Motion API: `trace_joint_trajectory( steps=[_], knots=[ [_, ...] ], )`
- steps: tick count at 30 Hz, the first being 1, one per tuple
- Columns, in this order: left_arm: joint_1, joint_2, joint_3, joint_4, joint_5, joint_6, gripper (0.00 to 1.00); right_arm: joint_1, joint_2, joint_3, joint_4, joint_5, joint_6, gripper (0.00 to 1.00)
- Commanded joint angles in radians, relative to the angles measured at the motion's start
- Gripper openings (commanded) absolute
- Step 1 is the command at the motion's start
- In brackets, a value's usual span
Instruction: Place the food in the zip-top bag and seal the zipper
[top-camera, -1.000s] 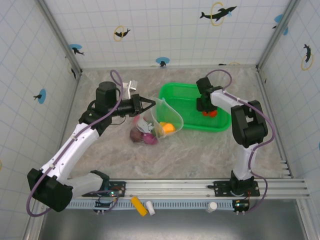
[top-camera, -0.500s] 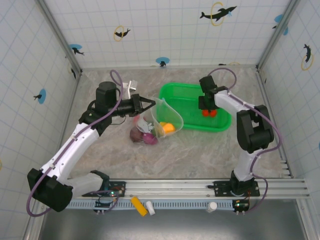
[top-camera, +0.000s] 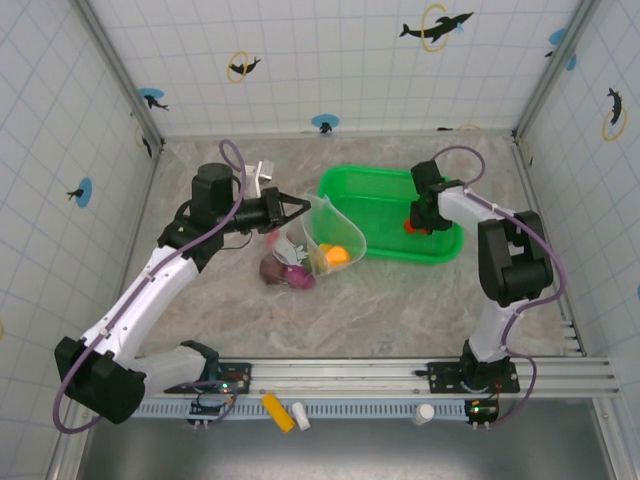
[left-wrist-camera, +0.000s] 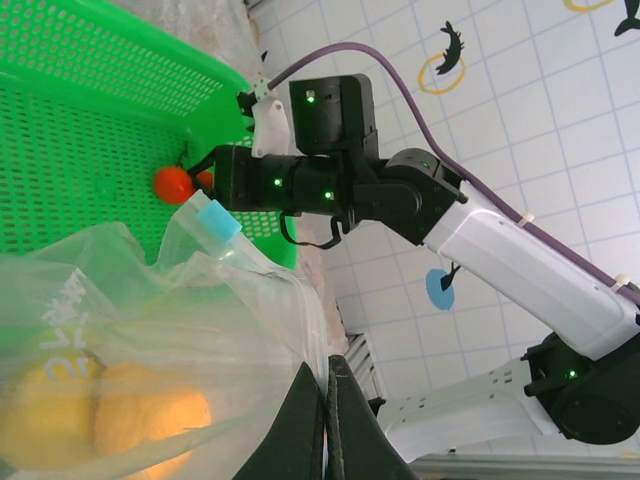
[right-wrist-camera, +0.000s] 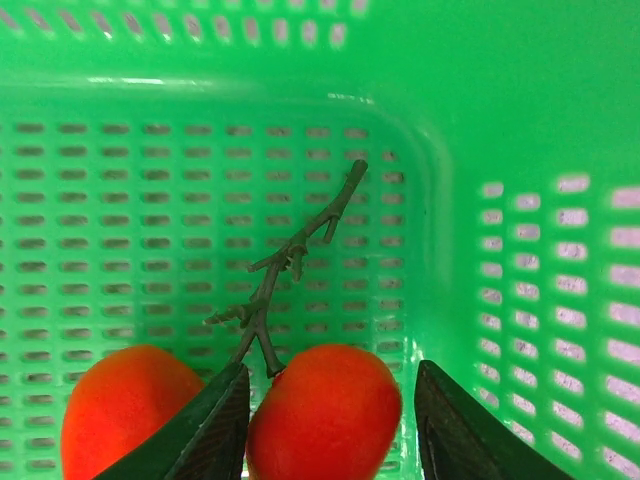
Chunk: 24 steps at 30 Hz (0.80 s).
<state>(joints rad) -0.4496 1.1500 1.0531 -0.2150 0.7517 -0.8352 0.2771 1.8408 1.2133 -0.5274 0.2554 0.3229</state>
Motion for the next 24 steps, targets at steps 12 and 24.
trace_joint_trajectory(
  steps=[12,24],
  knots=[
    [0.007,-0.007,-0.008,0.022,-0.002,0.008,0.0,-0.02,0.051,-0.005,0.031,-0.107,0.03,0.46],
    [0.006,-0.005,-0.005,0.022,-0.009,0.004,0.0,-0.02,0.008,0.016,0.033,-0.079,0.025,0.3]
  ],
)
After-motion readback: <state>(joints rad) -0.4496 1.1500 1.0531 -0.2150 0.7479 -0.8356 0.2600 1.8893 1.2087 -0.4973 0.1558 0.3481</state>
